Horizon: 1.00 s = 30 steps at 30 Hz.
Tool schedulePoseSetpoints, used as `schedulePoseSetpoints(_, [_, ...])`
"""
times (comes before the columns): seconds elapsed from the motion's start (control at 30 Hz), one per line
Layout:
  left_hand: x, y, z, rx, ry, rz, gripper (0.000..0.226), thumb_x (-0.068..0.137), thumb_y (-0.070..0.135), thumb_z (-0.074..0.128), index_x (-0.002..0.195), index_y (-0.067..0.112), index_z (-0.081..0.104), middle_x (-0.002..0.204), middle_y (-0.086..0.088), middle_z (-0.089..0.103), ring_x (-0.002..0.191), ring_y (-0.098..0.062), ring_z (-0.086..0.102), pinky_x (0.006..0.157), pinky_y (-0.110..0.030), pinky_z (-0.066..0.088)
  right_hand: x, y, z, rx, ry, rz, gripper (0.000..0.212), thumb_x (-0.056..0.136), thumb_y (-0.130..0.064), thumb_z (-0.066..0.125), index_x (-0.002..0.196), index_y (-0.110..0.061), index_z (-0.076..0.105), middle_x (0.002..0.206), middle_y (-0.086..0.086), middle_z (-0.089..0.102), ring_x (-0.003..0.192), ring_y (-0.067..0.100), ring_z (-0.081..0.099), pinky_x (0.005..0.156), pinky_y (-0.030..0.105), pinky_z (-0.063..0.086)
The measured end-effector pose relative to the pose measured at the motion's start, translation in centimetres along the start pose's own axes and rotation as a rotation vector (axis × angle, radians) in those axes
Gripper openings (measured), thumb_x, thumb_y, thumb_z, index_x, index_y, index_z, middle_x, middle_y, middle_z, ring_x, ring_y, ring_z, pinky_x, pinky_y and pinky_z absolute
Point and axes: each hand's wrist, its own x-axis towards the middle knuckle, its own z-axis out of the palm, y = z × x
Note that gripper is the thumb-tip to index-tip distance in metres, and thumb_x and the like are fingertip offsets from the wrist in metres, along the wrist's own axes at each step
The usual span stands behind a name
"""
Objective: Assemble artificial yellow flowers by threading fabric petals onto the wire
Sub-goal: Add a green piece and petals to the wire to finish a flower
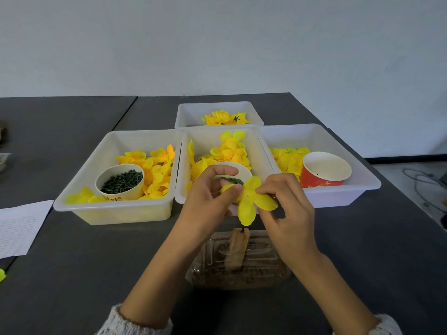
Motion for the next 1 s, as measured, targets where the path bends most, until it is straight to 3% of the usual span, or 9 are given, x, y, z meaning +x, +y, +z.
schedulePoseSetpoints(0.23, [0.1,-0.1,0.4,-0.152,-0.003,-0.054,0.021,0.094,0.006,0.061,0.115,0.010,0.059,0.080,-0.010,0.068,0.068,-0.020,0.066,0.059,-0.029,0.056,-1.0,0.1,-0.2,0.143,0.003,0.133,0.020,0.090,-0.015,0.057,0.105,-0.023,0.048,0.099,-0.004,0.056,0.099,-0.002,0.055,0.083,0.013,0.048])
schedulePoseSetpoints(0.37, [0.3,-0.1,0.8,-0.167,0.030,-0.014,0.025,0.093,0.007,0.064,0.117,0.010,0.058,0.088,-0.025,0.066,0.078,-0.028,0.068,0.063,-0.032,0.056,-0.5,-0.9,-0.8,0.581,0.061,0.649,0.011,0.095,-0.026,0.043,0.103,-0.028,0.050,0.074,0.012,0.062,0.057,0.023,0.056,0.052,0.030,0.048])
schedulePoseSetpoints(0.47, [0.3,-0.1,1.1,-0.144,0.027,-0.004,0.028,0.090,0.007,0.067,0.117,0.008,0.057,0.078,-0.011,0.066,0.072,-0.023,0.067,0.065,-0.033,0.058,1.0,-0.9,-1.5,0.760,-0.103,1.022,0.045,0.089,-0.058,0.035,0.083,-0.024,0.065,0.063,0.014,0.057,0.043,0.020,0.043,0.040,0.024,0.035])
schedulePoseSetpoints(0.5, [0.3,-0.2,1.2,-0.132,0.028,-0.004,0.029,0.090,0.007,0.068,0.116,0.008,0.058,0.076,-0.007,0.065,0.069,-0.021,0.067,0.064,-0.033,0.059,1.3,-0.9,-1.7,0.716,-0.190,1.054,0.051,0.092,-0.061,0.035,0.077,-0.024,0.067,0.063,0.013,0.056,0.041,0.017,0.041,0.039,0.022,0.033])
schedulePoseSetpoints(0.57, [0.3,-0.3,1.3,-0.117,0.036,-0.009,0.029,0.088,0.007,0.069,0.115,0.008,0.058,0.074,-0.006,0.064,0.065,-0.019,0.066,0.062,-0.030,0.058,1.4,-1.0,-1.9,0.712,-0.289,1.066,0.039,0.094,-0.049,0.049,0.072,-0.023,0.068,0.065,0.010,0.054,0.042,0.013,0.039,0.040,0.022,0.030])
schedulePoseSetpoints(0.67, [0.2,-0.3,1.3,-0.113,0.054,-0.019,0.029,0.088,0.007,0.070,0.115,0.008,0.058,0.071,-0.003,0.065,0.064,-0.019,0.067,0.062,-0.032,0.060,1.5,-1.2,-2.3,0.836,-0.331,1.090,0.026,0.077,-0.040,0.064,0.072,-0.015,0.064,0.066,0.007,0.048,0.046,0.010,0.038,0.041,0.021,0.029])
schedulePoseSetpoints(0.77, [0.2,-0.4,1.1,-0.101,0.073,-0.029,0.029,0.088,0.008,0.070,0.115,0.010,0.059,0.077,-0.010,0.067,0.072,-0.025,0.067,0.071,-0.042,0.060,1.7,-1.2,-2.4,0.911,-0.323,1.157,0.028,0.075,-0.036,0.066,0.079,-0.009,0.060,0.066,0.004,0.049,0.048,0.009,0.037,0.042,0.019,0.027])
schedulePoseSetpoints(0.87, [0.4,-0.5,0.9,-0.119,0.066,-0.062,0.030,0.088,0.010,0.070,0.116,0.012,0.059,0.087,-0.023,0.067,0.073,-0.024,0.065,0.067,-0.037,0.058,1.8,-1.3,-2.3,0.912,-0.334,1.185,0.027,0.076,-0.033,0.066,0.082,-0.007,0.061,0.065,0.002,0.051,0.049,0.008,0.038,0.044,0.020,0.027])
schedulePoseSetpoints(1.0, [0.5,-0.7,0.7,-0.201,0.032,-0.122,0.033,0.088,0.012,0.070,0.119,0.012,0.058,0.080,-0.009,0.069,0.071,-0.019,0.063,0.063,-0.031,0.054,1.6,-1.2,-2.1,0.927,-0.339,1.204,0.029,0.075,-0.034,0.067,0.089,-0.008,0.066,0.067,0.002,0.055,0.051,0.009,0.041,0.043,0.019,0.031])
